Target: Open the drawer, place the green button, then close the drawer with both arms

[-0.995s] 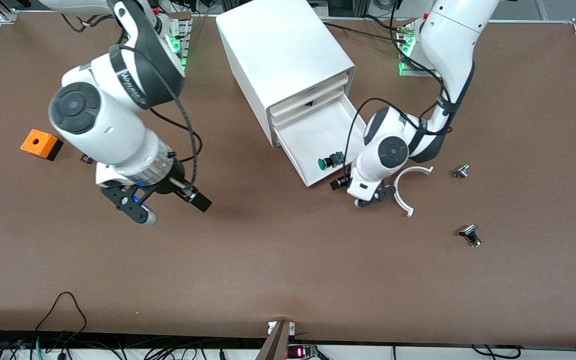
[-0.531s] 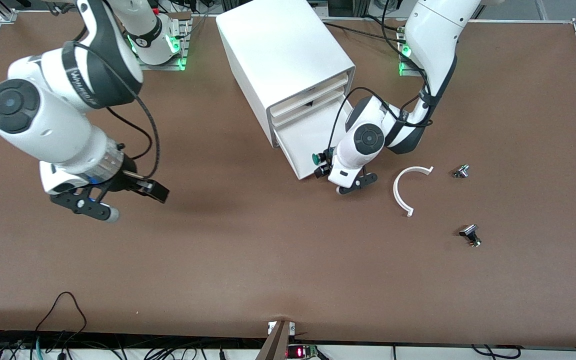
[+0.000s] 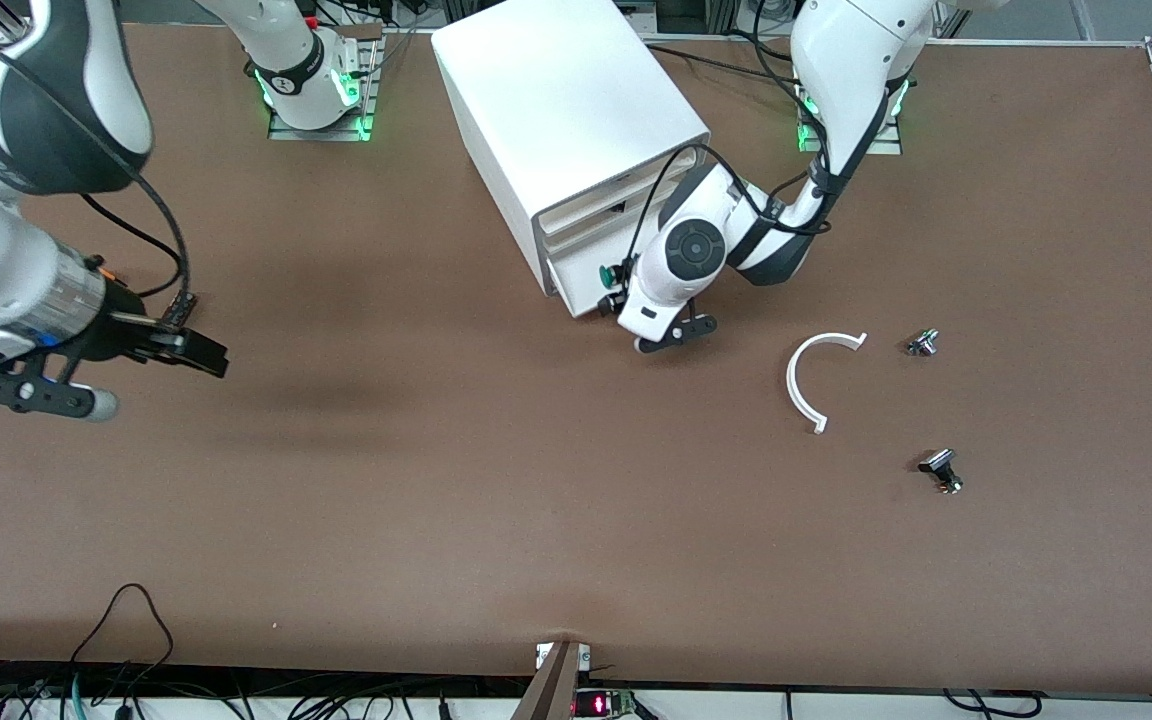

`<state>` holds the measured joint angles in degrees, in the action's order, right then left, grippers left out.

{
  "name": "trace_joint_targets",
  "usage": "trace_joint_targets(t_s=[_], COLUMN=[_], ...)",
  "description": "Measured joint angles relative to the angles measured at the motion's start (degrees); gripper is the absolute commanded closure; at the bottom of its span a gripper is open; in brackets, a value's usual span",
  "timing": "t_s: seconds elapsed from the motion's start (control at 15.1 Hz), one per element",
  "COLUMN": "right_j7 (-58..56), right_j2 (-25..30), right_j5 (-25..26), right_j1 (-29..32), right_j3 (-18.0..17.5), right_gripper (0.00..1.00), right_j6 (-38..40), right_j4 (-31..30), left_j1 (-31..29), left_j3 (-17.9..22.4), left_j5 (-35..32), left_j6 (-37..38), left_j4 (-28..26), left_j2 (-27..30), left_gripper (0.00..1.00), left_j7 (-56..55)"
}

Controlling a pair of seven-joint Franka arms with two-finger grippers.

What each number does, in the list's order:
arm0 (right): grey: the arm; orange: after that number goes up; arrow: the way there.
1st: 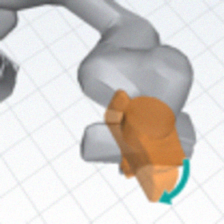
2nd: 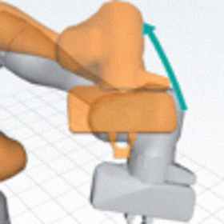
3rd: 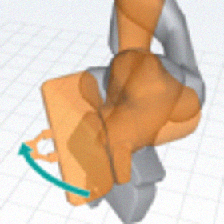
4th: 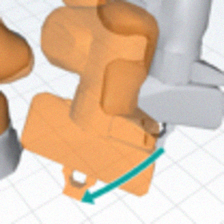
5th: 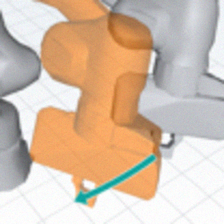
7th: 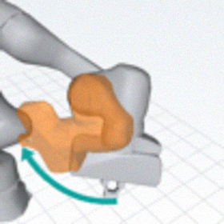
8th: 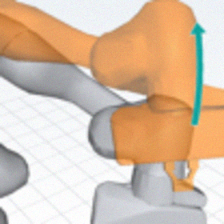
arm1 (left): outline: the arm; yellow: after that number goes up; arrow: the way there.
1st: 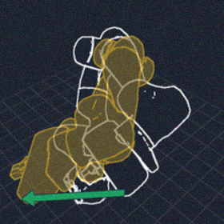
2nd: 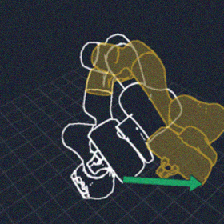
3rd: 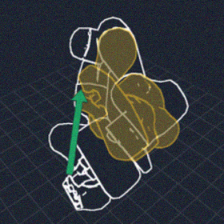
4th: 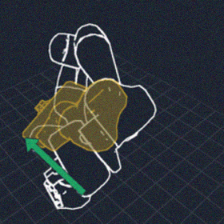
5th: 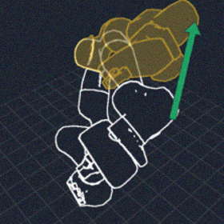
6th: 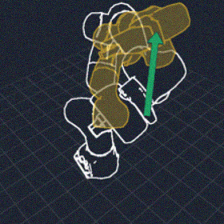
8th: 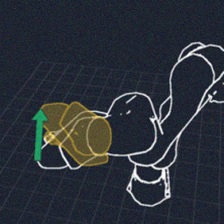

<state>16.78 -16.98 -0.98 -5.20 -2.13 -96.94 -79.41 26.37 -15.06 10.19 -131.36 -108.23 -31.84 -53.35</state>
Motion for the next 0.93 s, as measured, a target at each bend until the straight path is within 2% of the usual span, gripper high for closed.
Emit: trace_joint_targets(t_s=[0.33, 0.53, 0.93], right_j7=[-6.3, -7.0, -7.2], right_j2=[10.7, 15.8, 22.5], right_j5=[0.0, 0.0, 0.3], right_j1=[2.0, 2.3, 2.3], right_j3=[-0.2, 0.4, 0.6], right_gripper=[0.0, 0.0, 0.0], right_j6=[-0.8, -0.9, -1.2], right_j4=[-10.5, -14.4, -21.1], left_j1=[0.0, 0.0, -1.1], left_j3=[-3.3, -5.3, -5.3], left_j5=[0.0, 0.4, 1.1], left_j6=[1.2, 1.2, 1.2], left_j4=[-1.2, -2.0, -1.9], left_j2=[0.4, 0.4, 0.8], left_gripper=[0.0, 0.0, 0.0], left_j7=[-0.3, -0.9, -1.1])
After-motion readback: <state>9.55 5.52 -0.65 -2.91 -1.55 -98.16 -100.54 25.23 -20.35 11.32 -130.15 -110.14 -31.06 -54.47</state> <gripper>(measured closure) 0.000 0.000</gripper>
